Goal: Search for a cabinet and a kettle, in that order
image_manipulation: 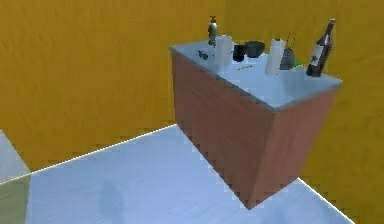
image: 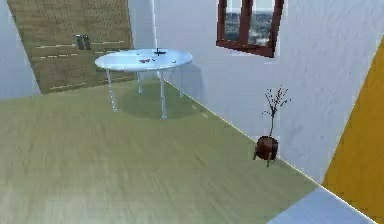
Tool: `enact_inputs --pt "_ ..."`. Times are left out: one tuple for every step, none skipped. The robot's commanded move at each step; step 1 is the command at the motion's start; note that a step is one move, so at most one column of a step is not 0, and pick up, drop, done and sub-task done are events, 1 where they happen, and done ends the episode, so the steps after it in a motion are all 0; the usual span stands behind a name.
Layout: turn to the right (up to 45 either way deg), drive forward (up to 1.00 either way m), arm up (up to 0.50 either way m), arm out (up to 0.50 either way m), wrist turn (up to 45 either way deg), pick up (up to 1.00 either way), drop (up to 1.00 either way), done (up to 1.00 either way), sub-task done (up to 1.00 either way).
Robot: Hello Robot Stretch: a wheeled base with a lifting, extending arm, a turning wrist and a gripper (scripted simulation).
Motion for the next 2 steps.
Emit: enact_inputs --pt "-45.0 0.00 0.00 0.00 0.0 0.00 0.00 0.00 0.00" --pt "-45.0 0.00 0.00 0.00 0.0 0.00 0.00 0.00 0.00"
